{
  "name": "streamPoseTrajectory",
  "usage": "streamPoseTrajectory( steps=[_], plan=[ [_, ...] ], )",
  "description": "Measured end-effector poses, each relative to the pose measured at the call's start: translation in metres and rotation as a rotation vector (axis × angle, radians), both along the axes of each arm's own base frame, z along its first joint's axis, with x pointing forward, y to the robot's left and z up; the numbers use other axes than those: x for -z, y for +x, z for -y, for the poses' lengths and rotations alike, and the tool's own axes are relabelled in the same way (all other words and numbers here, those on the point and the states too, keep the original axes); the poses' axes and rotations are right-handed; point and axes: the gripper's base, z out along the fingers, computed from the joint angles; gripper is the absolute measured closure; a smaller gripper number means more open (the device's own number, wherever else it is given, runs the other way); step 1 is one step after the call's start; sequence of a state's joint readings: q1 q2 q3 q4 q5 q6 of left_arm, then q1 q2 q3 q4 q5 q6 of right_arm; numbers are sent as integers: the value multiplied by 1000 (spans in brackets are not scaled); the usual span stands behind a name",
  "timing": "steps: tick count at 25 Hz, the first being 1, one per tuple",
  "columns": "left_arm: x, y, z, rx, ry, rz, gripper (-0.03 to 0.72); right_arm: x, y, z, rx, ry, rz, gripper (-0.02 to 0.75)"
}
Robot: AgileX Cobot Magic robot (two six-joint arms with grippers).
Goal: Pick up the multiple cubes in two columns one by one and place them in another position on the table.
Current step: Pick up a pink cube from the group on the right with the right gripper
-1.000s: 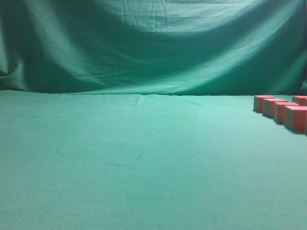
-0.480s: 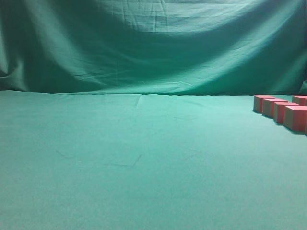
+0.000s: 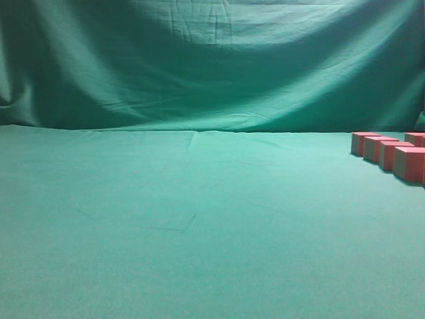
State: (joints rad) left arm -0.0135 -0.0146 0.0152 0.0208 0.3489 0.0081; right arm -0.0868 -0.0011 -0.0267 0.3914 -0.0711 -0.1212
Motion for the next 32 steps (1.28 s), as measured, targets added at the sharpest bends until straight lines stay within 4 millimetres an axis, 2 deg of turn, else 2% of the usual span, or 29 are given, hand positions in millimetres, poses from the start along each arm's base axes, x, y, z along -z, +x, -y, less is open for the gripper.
streamPoseTrajectory(
  steps=[3,6,10,17,19,20,25,28,32],
  plan=[
    [0,0,0,0,0,0,688,-22,6,-2,-16,-46,-60,691],
    [0,0,0,0,0,0,688,-44,19,-3,-39,-63,-146,691],
    [0,0,0,0,0,0,688,-78,35,-3,-55,-68,-177,691],
    [0,0,0,0,0,0,688,-106,54,-8,-139,-126,-337,691],
    [0,0,0,0,0,0,688,-109,63,-10,-176,-142,-424,691],
    [0,0,0,0,0,0,688,-109,69,-11,-198,-143,-478,738],
    [0,0,0,0,0,0,688,-101,99,-14,-306,-178,-785,738],
    [0,0,0,0,0,0,688,-89,116,-22,-396,-241,-969,738],
    [0,0,0,0,0,0,688,-67,132,-44,-501,-276,-1136,738]
  ],
)
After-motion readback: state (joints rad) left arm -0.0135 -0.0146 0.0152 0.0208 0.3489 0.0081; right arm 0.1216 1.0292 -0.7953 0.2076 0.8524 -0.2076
